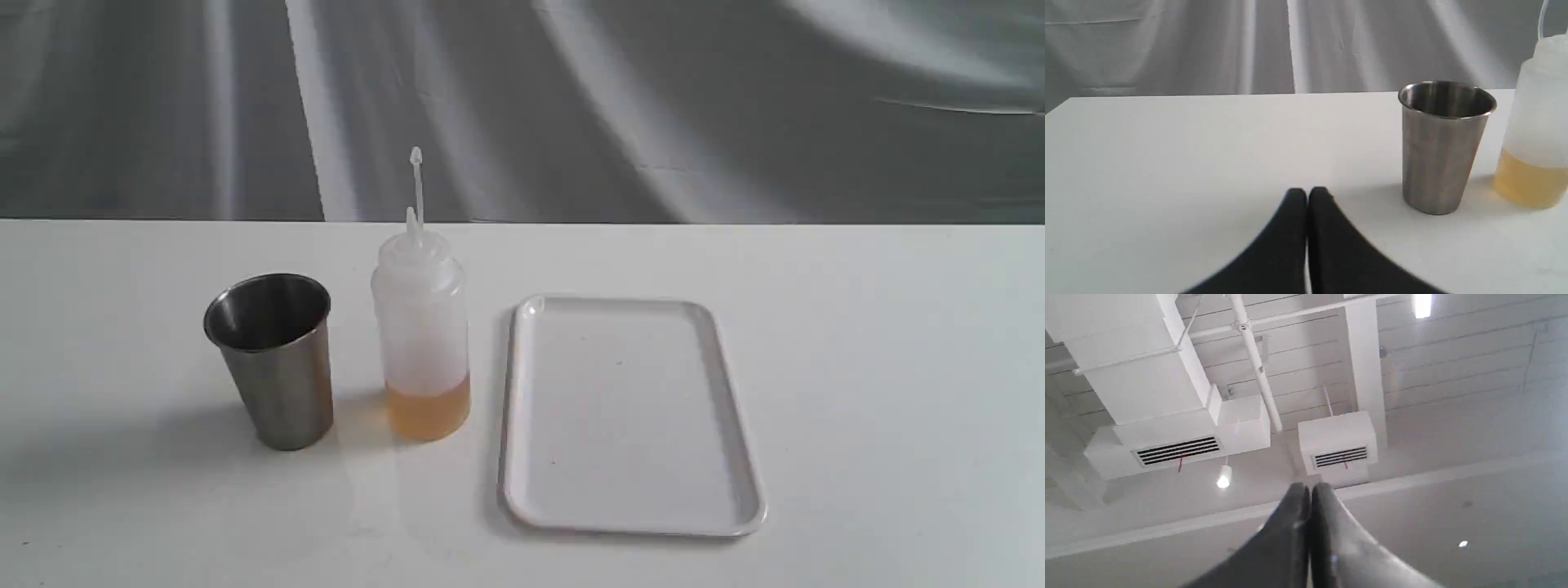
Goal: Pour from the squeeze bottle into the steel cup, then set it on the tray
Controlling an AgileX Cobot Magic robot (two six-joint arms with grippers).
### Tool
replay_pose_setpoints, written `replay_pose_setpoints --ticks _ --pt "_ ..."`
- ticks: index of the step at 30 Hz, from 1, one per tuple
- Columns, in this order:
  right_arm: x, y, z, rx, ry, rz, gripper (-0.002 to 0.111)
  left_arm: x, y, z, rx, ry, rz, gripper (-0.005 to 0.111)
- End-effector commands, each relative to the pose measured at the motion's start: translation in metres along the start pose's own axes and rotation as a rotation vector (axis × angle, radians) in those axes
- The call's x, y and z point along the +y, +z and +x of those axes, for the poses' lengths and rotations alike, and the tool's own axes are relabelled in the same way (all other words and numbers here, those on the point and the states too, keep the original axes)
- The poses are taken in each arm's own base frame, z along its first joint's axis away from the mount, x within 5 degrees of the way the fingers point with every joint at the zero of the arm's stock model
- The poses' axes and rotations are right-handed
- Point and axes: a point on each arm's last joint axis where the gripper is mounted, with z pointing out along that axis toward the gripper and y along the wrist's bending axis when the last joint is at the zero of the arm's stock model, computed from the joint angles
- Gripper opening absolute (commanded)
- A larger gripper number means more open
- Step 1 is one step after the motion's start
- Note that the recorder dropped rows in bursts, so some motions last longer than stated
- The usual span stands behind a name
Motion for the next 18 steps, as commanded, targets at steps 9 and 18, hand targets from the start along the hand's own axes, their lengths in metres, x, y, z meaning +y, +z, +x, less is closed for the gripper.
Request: replay_pose_setpoints --ticks 9,18 --pt "0.005 0.093 0.001 0.421 0.033 0.049 0.0 0.0 0.0 0.001 -0.006 -0.004 0.008 0.0" --pt "0.006 0.165 0.05 0.641 0.136 0.03 0.0 0.0 0.0 0.001 -0.006 -0.002 0.008 0.0"
